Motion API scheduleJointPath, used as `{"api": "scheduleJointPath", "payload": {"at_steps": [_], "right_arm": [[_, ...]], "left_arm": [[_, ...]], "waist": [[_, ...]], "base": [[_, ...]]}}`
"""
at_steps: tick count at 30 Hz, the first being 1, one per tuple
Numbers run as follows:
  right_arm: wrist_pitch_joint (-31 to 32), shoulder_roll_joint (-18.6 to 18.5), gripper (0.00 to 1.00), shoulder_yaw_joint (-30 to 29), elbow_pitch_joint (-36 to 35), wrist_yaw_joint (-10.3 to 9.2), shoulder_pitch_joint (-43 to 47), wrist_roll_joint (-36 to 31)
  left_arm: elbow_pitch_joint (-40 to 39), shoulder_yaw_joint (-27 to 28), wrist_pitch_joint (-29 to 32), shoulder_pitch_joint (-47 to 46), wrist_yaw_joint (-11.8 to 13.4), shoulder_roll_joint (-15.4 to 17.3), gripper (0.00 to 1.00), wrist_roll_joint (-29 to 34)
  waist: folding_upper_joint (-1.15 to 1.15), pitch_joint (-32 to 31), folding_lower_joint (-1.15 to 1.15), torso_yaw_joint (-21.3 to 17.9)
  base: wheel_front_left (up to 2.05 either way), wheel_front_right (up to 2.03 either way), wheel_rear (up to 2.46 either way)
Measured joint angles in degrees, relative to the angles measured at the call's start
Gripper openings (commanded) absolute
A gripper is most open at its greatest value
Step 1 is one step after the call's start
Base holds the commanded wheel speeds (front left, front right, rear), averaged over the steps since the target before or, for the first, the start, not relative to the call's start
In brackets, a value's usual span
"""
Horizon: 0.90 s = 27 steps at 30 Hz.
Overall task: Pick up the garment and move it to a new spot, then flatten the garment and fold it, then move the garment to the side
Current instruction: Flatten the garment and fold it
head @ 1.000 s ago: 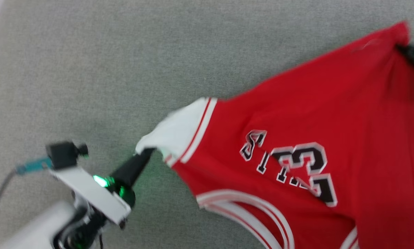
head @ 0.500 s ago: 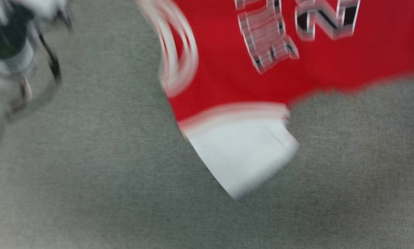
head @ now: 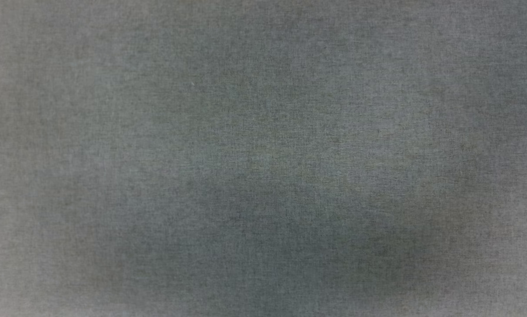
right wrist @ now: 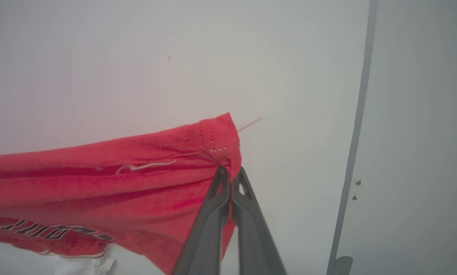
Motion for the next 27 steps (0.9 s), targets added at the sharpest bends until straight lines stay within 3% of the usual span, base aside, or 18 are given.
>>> {"api": "scheduleJointPath", "payload": {"at_steps": [7,15,19,27], "right_arm": [[1.7,-0.5,0.00,7.1,-2.3,-0.04,13.1,4.5],[6.1,-8.4,0.00,13.7,-17.5,-0.05,35.5,15.1],[10.8,-12.8,0.00,12.2,-26.0,-0.05,47.6,20.9],[22.2,-15.8,0.00,3.6,-42.3,-0.05,70.8,28.3]], "left_arm": [[-11.1,-1.5,1.8,19.6,0.0,2.5,0.00,-4.7],[-32.3,-1.4,-1.0,46.4,0.0,8.4,0.00,-7.5],[-41.3,-1.1,-3.5,59.3,0.0,11.5,0.00,-7.8],[-50.6,-1.5,-6.8,78.7,0.0,17.1,0.00,-6.2]], "waist": [[0.00,0.1,0.00,0.4],[0.00,-2.1,0.00,0.5],[0.00,-4.3,0.00,0.5],[0.00,-9.4,0.00,0.1]], "base": [[0.00,0.00,0.00],[0.00,0.00,0.00],[0.00,0.00,0.00],[0.00,0.00,0.00]]}}
